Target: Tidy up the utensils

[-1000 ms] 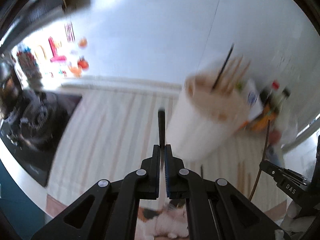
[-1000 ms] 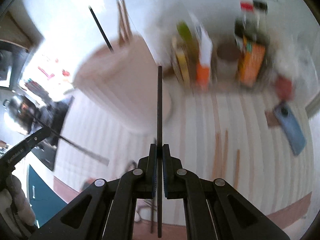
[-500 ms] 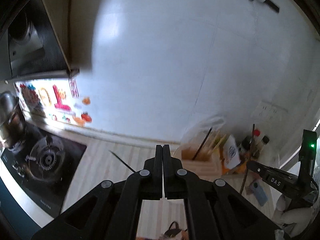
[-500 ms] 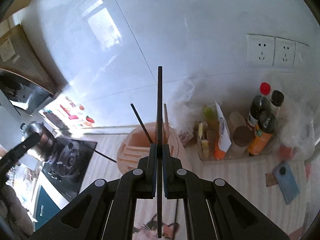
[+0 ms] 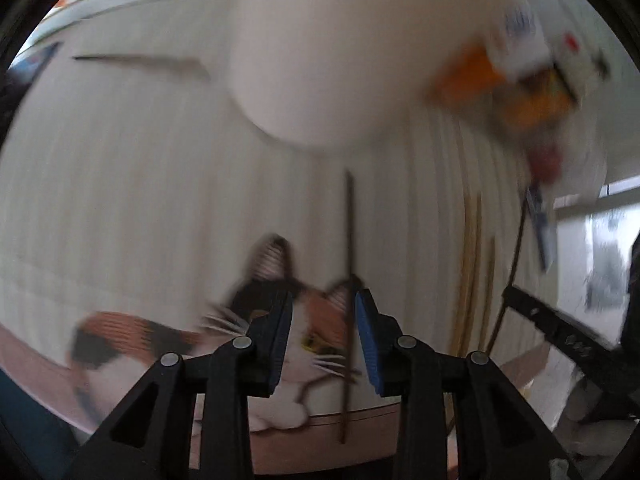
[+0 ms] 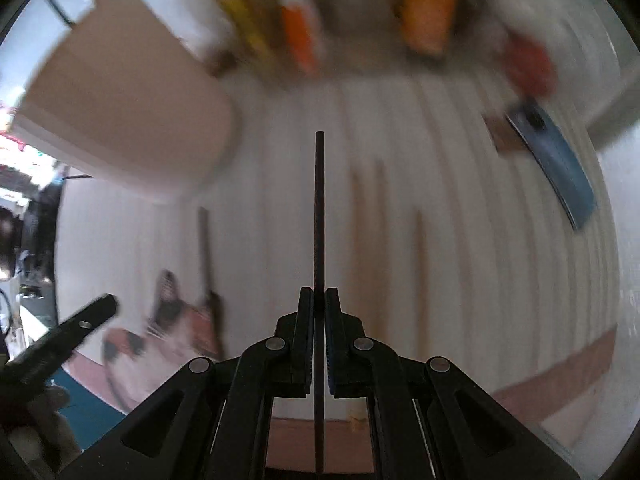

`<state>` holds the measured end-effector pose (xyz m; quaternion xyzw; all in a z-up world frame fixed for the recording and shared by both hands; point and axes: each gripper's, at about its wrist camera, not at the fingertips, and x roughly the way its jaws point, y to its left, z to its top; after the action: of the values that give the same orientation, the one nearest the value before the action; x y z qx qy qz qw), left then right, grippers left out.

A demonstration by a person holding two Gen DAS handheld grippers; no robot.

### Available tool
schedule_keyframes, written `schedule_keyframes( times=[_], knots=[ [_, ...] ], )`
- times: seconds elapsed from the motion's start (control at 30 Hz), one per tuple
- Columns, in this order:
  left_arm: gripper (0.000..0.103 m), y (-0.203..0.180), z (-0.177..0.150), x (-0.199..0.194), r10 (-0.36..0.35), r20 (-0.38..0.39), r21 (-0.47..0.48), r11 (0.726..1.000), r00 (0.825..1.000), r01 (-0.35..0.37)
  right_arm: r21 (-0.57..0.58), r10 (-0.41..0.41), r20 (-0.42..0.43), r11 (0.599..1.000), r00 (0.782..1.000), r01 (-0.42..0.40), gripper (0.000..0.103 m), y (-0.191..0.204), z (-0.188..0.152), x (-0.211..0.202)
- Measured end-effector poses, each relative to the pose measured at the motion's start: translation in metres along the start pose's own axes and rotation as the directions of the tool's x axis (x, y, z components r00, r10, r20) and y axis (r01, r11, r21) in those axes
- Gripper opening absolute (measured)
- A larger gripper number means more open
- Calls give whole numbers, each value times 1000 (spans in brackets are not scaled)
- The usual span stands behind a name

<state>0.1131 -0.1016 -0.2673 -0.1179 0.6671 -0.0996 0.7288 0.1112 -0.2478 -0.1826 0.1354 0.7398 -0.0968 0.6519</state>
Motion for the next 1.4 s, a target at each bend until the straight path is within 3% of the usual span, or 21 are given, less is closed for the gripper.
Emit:
schedule_keyframes(
  times=[0.17, 0.27, 0.33, 0.47, 0.6, 0.7, 0.8, 1.1, 1.4],
  knots=[
    [30, -45, -12, 47, 79, -81, 123, 990, 994, -69, 64, -32, -21, 997, 999, 33, 5, -37, -13, 8],
    [28, -64, -16, 56, 191, -27, 204, 962, 981, -182, 87, -38, -20, 995, 999, 39, 5, -50, -16, 7],
    [6, -70, -18, 59, 263, 12, 234, 937, 965, -259, 93, -34, -18, 995, 999, 36, 5, -55, -18, 7],
    [3, -54, -18, 57, 291, 19, 219, 932, 957, -288, 94, -8, -21, 995, 1000, 10, 5, -52, -18, 9],
    [3, -1, -17, 43, 344, 14, 107, 933, 939, -344, 42, 30, -19, 999, 999, -30, 5, -34, -11, 13],
    [3, 41, -20, 33, 351, -7, -9, 936, 936, -351, -21, 51, -29, 998, 998, -52, 5, -8, -7, 18],
    [4, 61, -19, 30, 302, -28, -62, 951, 953, -303, -77, 53, -52, 995, 997, -57, 5, 17, -3, 32],
    [4, 62, -12, 37, 313, -43, -37, 949, 949, -314, -206, -72, -180, 978, 981, 34, 5, 63, 3, 90],
    [4, 55, -10, 28, 321, -32, -13, 947, 946, -322, -267, -156, -186, 958, 970, 102, 6, 83, 12, 94]
  ],
)
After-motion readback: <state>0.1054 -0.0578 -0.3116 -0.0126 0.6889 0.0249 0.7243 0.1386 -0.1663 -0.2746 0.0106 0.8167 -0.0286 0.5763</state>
